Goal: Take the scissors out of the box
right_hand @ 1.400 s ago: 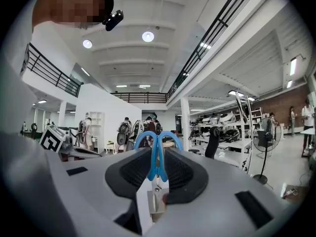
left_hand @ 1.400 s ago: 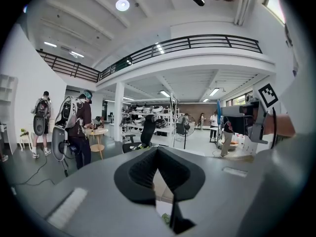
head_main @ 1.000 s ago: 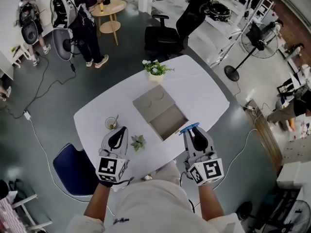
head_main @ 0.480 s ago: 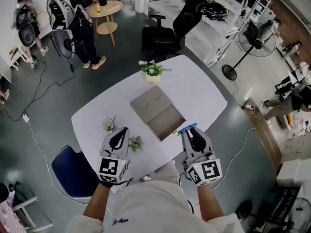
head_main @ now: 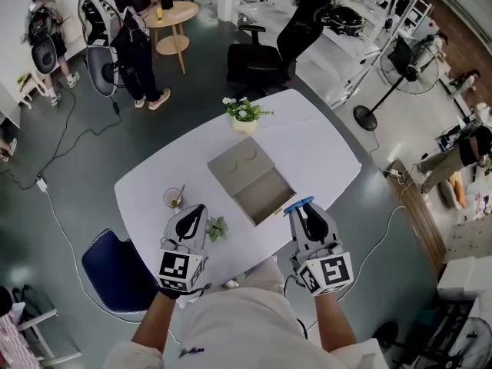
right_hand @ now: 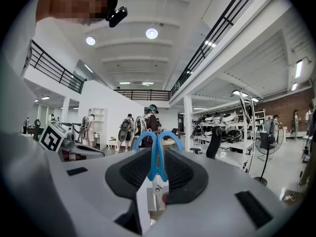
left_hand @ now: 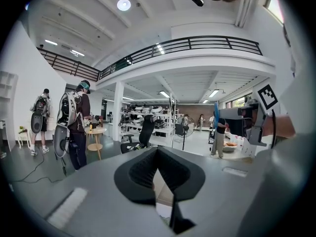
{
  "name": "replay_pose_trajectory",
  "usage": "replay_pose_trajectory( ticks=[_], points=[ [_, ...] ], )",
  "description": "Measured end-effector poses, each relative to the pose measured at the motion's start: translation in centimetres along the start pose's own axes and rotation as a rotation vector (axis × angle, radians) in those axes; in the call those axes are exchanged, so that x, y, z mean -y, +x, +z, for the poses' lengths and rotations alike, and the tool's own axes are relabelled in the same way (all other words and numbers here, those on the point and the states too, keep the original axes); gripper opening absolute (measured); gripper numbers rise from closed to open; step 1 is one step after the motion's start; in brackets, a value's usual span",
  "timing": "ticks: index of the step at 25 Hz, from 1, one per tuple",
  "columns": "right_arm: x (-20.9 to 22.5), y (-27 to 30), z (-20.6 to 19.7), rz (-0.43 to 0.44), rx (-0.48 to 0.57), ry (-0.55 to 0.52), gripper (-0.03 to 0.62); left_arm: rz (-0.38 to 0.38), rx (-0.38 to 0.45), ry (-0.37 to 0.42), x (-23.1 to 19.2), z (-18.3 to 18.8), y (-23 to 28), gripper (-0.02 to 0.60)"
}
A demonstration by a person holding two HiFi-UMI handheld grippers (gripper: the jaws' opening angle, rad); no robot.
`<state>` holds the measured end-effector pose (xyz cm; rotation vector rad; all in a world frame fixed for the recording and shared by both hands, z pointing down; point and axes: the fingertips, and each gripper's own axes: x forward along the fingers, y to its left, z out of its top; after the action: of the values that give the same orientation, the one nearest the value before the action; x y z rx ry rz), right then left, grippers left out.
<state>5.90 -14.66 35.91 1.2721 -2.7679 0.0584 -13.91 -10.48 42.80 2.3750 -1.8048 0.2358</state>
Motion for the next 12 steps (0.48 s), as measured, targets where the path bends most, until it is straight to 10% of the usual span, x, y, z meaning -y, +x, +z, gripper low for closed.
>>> replay_pose_trajectory(
  ticks=[12],
  points=[
    [0.09,0.26,-0.75,-0.003,0.0,0.025,0.089,0.025,-0.012,-0.017,-0.48,-0.8,-0.48,0.002]
  ],
)
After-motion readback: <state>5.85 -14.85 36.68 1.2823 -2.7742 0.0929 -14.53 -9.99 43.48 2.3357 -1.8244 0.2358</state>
